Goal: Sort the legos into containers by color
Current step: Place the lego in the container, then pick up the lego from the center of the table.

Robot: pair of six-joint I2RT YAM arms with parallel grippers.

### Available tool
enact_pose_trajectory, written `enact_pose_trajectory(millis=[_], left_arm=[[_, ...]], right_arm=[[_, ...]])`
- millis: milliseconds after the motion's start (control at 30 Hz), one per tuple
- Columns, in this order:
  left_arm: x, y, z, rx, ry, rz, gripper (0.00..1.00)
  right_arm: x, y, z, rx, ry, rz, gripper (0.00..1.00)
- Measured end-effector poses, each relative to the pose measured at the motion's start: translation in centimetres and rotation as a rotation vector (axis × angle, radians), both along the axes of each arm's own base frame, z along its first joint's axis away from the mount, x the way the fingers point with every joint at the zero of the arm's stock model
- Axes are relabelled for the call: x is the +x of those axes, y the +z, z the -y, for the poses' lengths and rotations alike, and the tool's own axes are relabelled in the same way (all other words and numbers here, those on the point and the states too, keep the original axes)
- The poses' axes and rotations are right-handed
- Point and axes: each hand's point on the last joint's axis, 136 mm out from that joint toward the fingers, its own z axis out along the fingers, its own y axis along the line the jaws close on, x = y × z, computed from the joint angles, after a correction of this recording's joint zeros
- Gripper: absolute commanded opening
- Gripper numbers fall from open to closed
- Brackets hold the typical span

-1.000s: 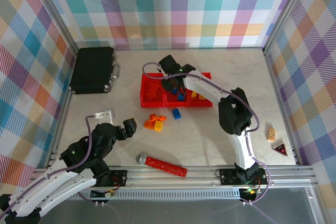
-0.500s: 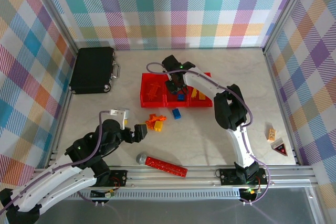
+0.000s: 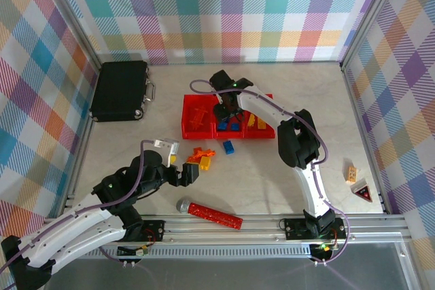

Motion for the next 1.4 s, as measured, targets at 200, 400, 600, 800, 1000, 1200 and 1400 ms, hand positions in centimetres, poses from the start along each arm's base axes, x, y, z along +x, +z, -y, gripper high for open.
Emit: enact_pose_trajectory(millis=[200, 400, 600, 800, 1000, 1200, 1400], left_arm=[[0.1, 0.2, 0.1, -0.007, 0.0, 0.005, 1.0], [0.1, 0.3, 0.4, -0.029, -0.004, 0.008, 1.0], [0.2, -0.7, 1.2, -0.035, -0.023, -0.013, 1.0], [0.5, -1.0, 1.7, -0.032, -0.029, -0.02, 1.0], [0.7, -0.7, 2.0, -0.044, -0.031, -0.01, 1.0], [0.7, -0.5, 1.9, -0.051, -0.028, -0.002, 1.0], [0.7, -0.3, 1.8, -0.055, -0.027, 0.003, 1.0]], right_arm=[[-0.9, 0.4, 0.2, 0.014, -0.027, -0.037, 0.66], [-4.8, 2.9, 1.9, 0.114, -0.124, -0.072, 0.7], [-9.6, 5.2, 3.5, 0.234, -0.216, -0.067, 0.77], [-13.4, 2.2, 2.8, 0.249, -0.25, -0.096, 0.81], [-14.7, -0.2, 2.0, 0.242, -0.271, -0.122, 0.82], [-13.9, -2.7, 1.9, 0.195, -0.291, -0.122, 0.83], [-13.2, -5.1, 1.9, 0.127, -0.294, -0.13, 0.8]])
